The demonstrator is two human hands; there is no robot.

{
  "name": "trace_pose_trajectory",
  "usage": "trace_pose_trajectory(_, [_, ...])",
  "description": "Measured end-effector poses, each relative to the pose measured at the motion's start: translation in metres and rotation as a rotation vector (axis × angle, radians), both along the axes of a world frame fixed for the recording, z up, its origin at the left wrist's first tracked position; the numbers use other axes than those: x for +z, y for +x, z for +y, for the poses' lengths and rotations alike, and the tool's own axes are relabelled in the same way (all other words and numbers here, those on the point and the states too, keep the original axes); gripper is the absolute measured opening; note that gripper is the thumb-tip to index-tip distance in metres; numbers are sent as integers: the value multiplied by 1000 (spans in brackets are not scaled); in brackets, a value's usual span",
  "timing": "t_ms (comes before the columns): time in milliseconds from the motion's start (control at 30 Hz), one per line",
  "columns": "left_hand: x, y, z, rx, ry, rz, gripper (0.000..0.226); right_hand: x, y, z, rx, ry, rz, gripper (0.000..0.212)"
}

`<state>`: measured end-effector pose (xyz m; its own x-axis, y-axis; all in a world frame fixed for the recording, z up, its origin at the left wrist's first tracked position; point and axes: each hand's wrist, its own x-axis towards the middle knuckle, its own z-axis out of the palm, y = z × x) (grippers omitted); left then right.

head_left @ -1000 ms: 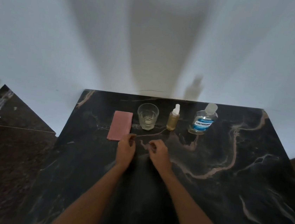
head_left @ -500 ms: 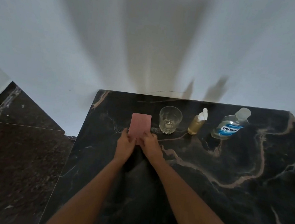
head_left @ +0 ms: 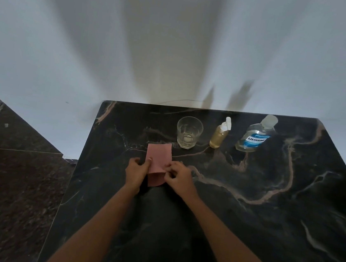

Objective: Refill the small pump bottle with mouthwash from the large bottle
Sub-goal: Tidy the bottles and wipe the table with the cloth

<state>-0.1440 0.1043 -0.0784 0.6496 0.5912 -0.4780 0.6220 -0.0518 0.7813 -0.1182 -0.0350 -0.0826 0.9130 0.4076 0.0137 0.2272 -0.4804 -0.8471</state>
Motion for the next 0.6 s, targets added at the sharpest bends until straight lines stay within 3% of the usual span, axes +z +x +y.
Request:
trace_pose_trajectory(167, [6, -16, -18, -78, -295, 74, 32, -5, -29, -26, -49, 71, 222, 14])
trace_pose_trajectory(400, [12, -48, -56, -85, -420, 107, 24, -4, -51, -39, -474, 148, 417, 14])
trace_pose_trajectory(600, [8, -80, -88, -120, -522, 14, 25, 10, -77, -72, -322, -50, 297, 20])
